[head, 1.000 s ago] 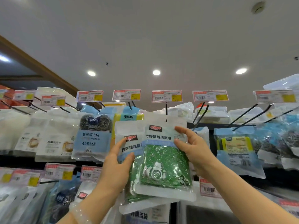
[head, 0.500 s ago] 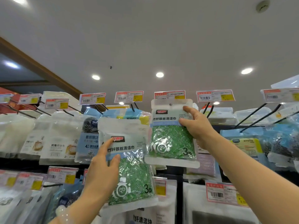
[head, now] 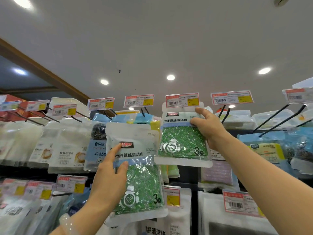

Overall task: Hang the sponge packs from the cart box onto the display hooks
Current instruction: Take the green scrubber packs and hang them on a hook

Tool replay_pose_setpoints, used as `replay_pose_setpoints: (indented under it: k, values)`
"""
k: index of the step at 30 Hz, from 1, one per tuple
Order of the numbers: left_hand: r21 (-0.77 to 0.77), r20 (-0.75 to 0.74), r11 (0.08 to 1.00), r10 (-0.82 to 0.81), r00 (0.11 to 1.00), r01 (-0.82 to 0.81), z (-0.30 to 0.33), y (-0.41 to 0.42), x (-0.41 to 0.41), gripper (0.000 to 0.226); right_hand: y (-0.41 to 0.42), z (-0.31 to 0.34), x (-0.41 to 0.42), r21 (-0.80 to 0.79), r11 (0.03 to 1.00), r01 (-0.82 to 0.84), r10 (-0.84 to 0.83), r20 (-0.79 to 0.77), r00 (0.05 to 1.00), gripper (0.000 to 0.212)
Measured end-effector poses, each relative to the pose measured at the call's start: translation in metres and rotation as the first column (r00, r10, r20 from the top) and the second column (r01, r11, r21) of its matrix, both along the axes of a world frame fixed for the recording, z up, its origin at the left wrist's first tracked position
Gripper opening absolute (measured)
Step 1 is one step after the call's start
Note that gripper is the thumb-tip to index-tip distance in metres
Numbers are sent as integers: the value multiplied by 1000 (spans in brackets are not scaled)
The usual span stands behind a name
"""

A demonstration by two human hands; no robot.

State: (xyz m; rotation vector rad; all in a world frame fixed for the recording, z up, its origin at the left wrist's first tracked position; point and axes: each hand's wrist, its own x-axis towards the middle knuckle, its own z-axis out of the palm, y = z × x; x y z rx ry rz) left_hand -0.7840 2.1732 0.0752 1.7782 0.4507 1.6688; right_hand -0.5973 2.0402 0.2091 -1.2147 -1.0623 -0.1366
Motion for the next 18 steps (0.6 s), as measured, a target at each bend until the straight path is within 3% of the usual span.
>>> replay_pose_setpoints:
  k: [9,13,15,18]
  values:
    - [-13,2,1000,28,1000,-28,-5,10,-8,46,7,3,1,-67,997,-37,34,-43,999,65]
    - [-19,6,1000,21,1000,-21,-8,16,-10,46,8,3,6,-72,995,-68,64,-54,996,55]
    - [-19,10,999,30,1000,-29,-9,18,-11,46,13,1,13,-125,992,-15,12,-18,1000,60]
    - [-24,10,999,36,999,-35,-11,17,-14,46,19,-7,23,-245,938,246,-211,160,964,66]
